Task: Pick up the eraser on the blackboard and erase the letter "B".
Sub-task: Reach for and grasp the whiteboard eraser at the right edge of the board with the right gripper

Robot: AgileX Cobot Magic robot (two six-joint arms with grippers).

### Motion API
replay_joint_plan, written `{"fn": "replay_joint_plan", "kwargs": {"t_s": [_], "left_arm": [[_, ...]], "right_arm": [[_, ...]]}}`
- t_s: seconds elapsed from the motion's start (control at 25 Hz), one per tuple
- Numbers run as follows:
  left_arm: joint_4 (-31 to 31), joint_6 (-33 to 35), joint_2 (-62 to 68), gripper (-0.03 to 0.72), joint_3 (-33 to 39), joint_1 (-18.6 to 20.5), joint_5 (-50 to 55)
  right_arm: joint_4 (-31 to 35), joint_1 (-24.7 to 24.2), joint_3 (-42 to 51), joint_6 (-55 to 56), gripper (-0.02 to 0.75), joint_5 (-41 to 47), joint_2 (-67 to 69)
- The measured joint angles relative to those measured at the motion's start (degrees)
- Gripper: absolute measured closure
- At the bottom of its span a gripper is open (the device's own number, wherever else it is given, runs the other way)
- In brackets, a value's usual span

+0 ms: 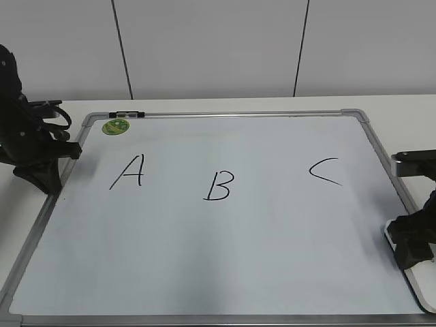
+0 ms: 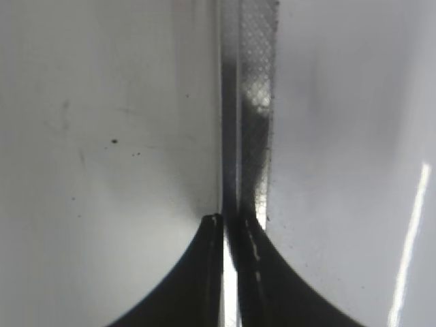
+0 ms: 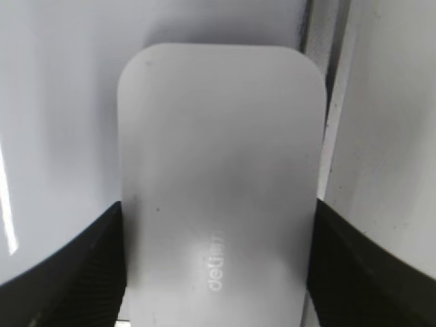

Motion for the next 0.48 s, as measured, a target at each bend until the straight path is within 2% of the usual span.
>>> {"fn": "replay_joint_plan", "kwargs": {"t_s": [0.32,0.48], "left_arm": [[0.00,0.00,0.00,0.667,0.00,0.00,0.00],[0.09,0.00,0.00,0.667,0.00,-0.10,0.00]], "right_arm": [[0.47,0.00,0.00,0.00,0.203,0.00,0.00],[5.54,0.00,-1.27,0.50,0.203,2.18,0.14]]}}
